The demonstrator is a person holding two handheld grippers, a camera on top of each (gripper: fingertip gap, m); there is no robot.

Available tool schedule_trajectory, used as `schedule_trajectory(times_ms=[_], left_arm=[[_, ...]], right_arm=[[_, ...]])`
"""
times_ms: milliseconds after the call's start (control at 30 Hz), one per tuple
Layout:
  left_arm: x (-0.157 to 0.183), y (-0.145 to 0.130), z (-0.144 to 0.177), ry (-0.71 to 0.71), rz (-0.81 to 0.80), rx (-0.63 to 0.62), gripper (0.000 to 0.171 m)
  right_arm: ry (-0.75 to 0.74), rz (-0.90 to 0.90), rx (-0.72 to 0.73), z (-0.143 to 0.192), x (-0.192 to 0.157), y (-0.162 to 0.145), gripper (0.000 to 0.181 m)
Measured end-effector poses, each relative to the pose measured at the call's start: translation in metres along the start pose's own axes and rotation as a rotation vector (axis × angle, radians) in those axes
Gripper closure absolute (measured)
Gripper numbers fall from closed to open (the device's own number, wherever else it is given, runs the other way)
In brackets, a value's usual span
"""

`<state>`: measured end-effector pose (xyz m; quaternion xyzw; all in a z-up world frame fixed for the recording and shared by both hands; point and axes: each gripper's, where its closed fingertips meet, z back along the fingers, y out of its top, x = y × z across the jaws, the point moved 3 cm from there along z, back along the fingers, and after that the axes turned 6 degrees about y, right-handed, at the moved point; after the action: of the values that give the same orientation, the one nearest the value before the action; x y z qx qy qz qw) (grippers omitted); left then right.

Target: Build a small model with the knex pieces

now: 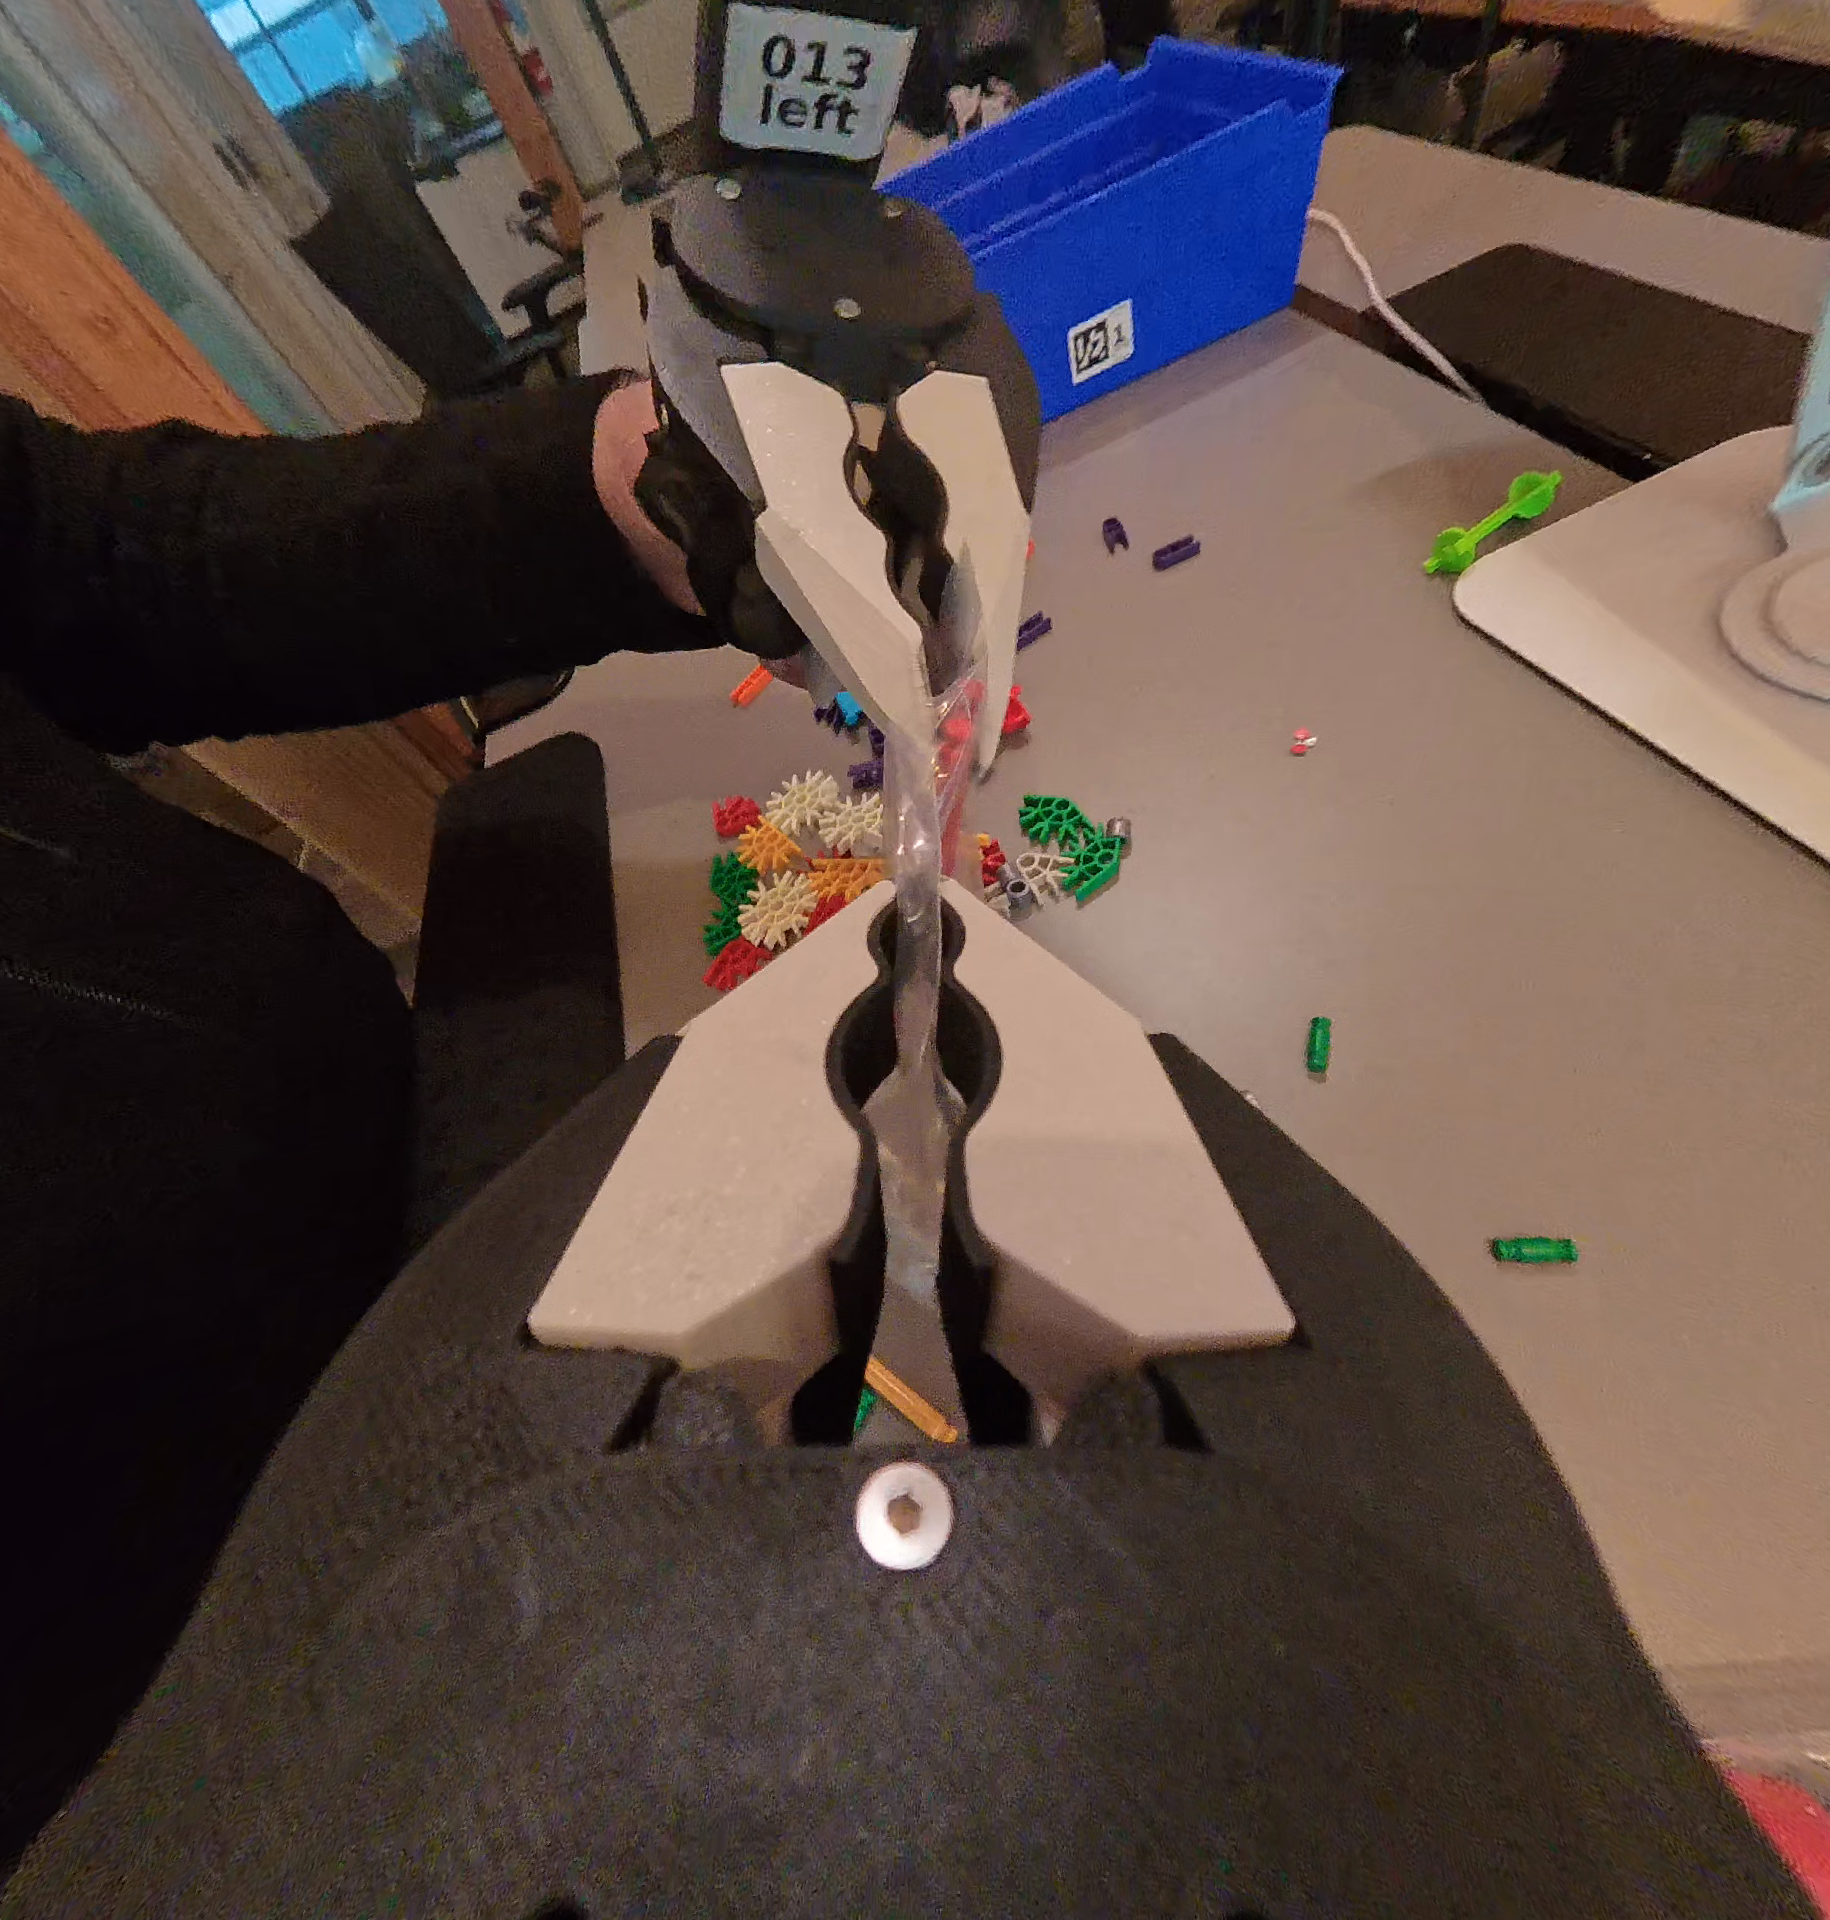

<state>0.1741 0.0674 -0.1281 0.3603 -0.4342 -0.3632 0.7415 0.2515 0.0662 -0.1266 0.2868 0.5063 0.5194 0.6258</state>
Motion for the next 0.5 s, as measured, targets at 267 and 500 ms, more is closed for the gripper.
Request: schedule_trajectory(times_ms=[267, 500], left_arm=[[0.012, 0.01, -0.001, 0.017, -0.038, 0.006, 0.169], [-0.001, -0.011, 0.012, -0.051, 0.096, 0.053, 0.134]], right_arm=[[0.021, -0.004, 0.041, -0.008, -0.006, 0.017, 0.181], [0.072, -0.092, 0.171, 0.004, -0.004, 0.027, 0.181]])
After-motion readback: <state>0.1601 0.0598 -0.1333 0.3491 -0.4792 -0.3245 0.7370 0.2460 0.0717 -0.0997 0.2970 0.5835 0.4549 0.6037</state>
